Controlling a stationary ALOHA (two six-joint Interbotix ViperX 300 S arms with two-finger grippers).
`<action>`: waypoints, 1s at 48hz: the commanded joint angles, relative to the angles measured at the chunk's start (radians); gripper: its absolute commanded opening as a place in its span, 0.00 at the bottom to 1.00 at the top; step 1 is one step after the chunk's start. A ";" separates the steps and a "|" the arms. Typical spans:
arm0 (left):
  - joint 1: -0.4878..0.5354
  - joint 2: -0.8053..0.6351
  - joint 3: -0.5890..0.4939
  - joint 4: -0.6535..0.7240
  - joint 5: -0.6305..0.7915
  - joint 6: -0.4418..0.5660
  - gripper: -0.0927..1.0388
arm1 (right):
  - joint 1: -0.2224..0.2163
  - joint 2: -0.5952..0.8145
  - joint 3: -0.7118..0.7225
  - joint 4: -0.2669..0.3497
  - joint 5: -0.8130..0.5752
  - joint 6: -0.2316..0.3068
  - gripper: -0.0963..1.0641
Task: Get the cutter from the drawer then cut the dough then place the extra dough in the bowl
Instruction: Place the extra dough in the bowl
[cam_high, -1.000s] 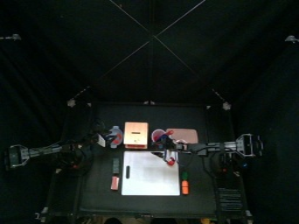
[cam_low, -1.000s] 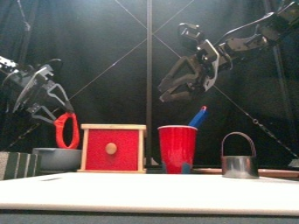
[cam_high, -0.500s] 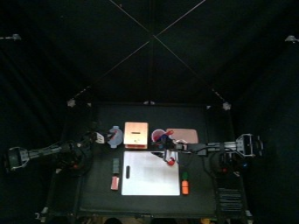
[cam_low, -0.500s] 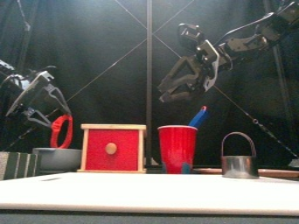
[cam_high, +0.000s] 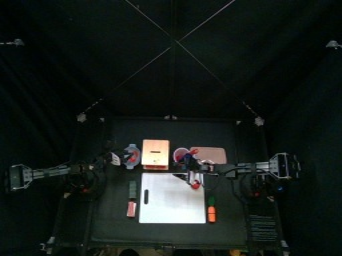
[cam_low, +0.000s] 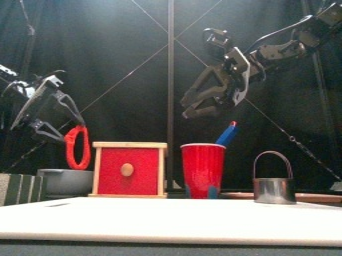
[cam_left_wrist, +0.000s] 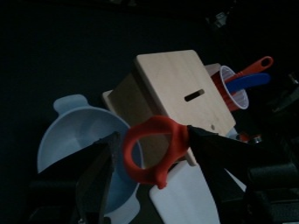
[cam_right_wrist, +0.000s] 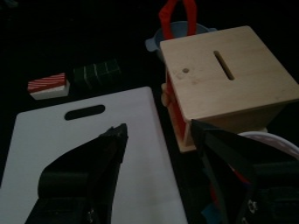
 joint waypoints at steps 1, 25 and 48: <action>-0.014 0.005 -0.020 0.005 -0.008 -0.012 0.92 | 0.000 -0.011 -0.017 0.005 -0.008 0.000 0.88; -0.020 0.006 -0.009 0.028 -0.015 -0.025 0.92 | -0.002 -0.011 -0.017 0.009 -0.008 0.000 0.88; 0.005 0.018 0.014 0.077 -0.035 -0.063 0.92 | -0.003 -0.011 -0.017 0.017 -0.008 0.000 0.88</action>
